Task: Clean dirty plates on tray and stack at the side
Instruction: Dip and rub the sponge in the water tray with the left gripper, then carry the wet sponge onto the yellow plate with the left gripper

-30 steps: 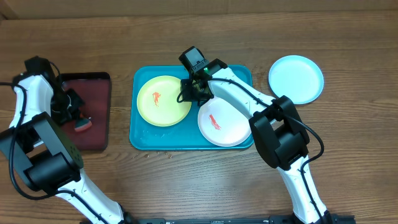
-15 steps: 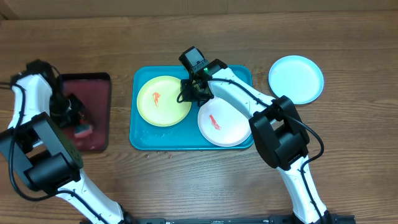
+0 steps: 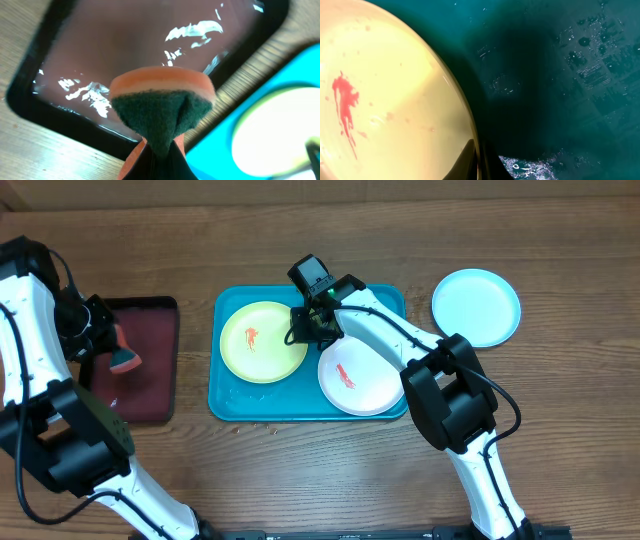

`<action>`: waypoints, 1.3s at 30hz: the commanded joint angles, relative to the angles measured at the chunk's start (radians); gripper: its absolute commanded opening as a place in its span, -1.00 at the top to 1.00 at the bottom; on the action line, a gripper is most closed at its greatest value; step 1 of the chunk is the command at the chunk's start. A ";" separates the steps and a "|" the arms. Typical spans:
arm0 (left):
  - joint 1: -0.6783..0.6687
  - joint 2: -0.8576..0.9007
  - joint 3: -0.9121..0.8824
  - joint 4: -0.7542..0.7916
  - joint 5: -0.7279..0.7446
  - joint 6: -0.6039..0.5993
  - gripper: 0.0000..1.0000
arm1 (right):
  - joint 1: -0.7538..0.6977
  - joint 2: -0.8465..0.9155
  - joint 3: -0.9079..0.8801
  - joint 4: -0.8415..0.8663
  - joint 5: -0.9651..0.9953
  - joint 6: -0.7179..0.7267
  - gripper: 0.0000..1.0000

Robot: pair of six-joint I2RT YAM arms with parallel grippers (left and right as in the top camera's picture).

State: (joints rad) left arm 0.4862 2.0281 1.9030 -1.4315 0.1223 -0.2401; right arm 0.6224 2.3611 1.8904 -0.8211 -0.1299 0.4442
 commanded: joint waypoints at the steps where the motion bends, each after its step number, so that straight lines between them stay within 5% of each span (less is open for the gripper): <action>1: 0.002 -0.100 0.023 -0.013 0.094 0.088 0.92 | 0.002 0.038 -0.023 0.006 0.004 0.000 0.93; 7: 0.002 -0.102 -0.041 0.047 -0.055 0.087 0.91 | 0.002 0.038 -0.023 0.005 -0.004 0.000 0.93; 14: 0.004 -0.087 -0.224 0.164 -0.052 0.076 0.92 | 0.002 0.038 -0.023 -0.001 -0.004 0.000 0.93; 23: -0.011 -0.163 -0.028 0.077 0.323 0.092 0.92 | 0.002 0.038 -0.023 -0.011 -0.004 0.000 0.93; 33: -0.254 -0.157 -0.074 0.113 0.283 0.158 0.91 | 0.006 0.038 -0.023 -0.019 -0.009 -0.008 0.92; 39: -0.412 -0.074 -0.117 0.185 0.188 0.061 0.92 | 0.018 0.038 -0.023 -0.068 -0.055 -0.082 0.92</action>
State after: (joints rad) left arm 0.1268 1.8950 1.8084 -1.2652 0.3550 -0.1291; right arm 0.6228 2.3611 1.8896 -0.8574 -0.1703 0.4076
